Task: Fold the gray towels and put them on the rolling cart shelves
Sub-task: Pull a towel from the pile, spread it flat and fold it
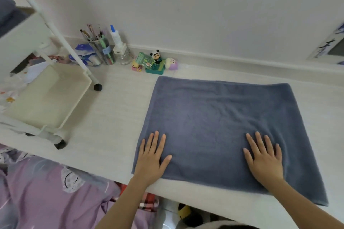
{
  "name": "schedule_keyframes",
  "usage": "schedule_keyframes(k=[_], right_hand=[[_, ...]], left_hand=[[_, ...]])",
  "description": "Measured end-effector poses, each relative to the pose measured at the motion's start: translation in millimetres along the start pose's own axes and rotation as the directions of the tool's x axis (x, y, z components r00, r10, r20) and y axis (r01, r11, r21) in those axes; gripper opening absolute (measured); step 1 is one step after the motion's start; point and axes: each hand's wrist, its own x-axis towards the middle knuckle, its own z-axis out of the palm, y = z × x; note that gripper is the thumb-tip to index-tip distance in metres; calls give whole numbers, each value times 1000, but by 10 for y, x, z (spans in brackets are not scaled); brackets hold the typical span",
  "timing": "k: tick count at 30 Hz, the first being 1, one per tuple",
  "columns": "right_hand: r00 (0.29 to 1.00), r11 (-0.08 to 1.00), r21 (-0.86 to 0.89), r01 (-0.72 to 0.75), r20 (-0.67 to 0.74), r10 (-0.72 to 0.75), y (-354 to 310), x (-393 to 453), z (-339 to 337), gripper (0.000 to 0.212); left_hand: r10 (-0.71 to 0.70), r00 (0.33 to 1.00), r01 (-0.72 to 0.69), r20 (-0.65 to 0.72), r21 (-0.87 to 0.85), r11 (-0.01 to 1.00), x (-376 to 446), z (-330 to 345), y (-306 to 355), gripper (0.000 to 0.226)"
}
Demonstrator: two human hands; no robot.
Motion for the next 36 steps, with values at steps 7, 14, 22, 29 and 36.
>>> schedule_keyframes(k=[7, 14, 22, 29, 36], right_hand=[[924, 924, 36, 382, -5, -382, -839, -491, 80, 57], [960, 961, -15, 277, -37, -278, -647, -464, 262, 64], [976, 975, 35, 218, -17, -218, -600, -445, 229, 60], [999, 999, 38, -21, -33, 22, 124, -309, 186, 71], [989, 987, 69, 143, -52, -140, -40, -224, 87, 59]], left_hand=[[46, 997, -49, 65, 39, 998, -27, 22, 225, 63], [91, 991, -104, 96, 142, 984, -140, 80, 23, 81], [129, 988, -136, 81, 80, 987, 63, 25, 605, 63], [82, 995, -89, 56, 137, 987, 59, 110, 628, 63], [122, 992, -123, 30, 24, 992, 454, 52, 1366, 71]])
